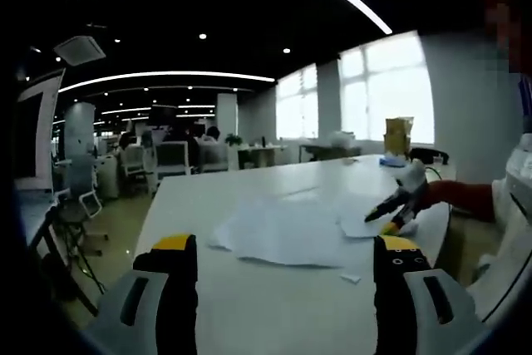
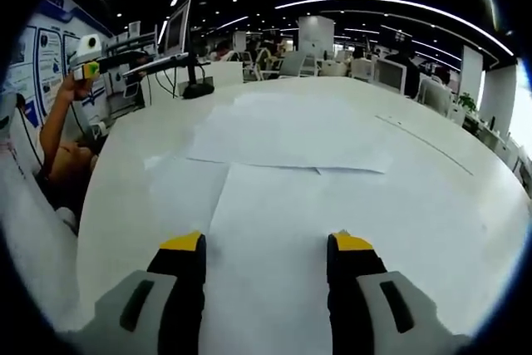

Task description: Organize the stack of printing papers by aligning and flattening the scattered papers on the table

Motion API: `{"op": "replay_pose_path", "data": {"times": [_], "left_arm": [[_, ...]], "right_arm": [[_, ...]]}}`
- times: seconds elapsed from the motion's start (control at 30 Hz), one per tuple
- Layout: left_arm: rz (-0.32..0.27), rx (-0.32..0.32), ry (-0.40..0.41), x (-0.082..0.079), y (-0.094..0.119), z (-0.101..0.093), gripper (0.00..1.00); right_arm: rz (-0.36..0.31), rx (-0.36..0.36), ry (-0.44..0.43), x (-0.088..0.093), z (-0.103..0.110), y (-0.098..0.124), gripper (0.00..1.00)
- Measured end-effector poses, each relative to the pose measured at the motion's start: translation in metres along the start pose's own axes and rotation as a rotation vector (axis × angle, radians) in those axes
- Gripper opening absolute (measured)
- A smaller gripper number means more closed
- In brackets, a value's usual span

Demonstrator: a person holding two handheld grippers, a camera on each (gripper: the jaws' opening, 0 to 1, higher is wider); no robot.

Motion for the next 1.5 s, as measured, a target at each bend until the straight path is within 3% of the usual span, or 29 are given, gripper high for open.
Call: {"op": "replay_pose_path", "data": {"times": [0.43, 0.83, 1.13, 1.5], "left_arm": [[0.006, 0.002, -0.001, 0.001, -0.001, 0.0, 0.89], [0.002, 0.001, -0.01, -0.004, 0.003, -0.002, 0.89], [0.001, 0.0, -0.013, -0.005, 0.002, -0.004, 0.89], [0.0, 0.0, -0.01, -0.006, -0.002, -0.003, 0.88]], "right_arm": [[-0.003, -0.075, 0.036, -0.003, 0.011, 0.002, 0.23], [-0.034, -0.135, 0.067, 0.001, 0.014, 0.003, 0.1], [-0.05, -0.144, 0.064, 0.001, 0.012, 0.001, 0.07], [-0.055, -0.156, -0.013, -0.004, 0.009, 0.004, 0.04]]}}
Point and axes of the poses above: the point that each gripper's makers call its tool centre point, and the gripper's own axes: y roughly backward along the fingers, z roughly to its left, x roughly out of its underside, the point moved 9 cm from there along y, roughly backward along the fingers, and after that the axes turned 1 degree about -x, right-handed, at the moved point
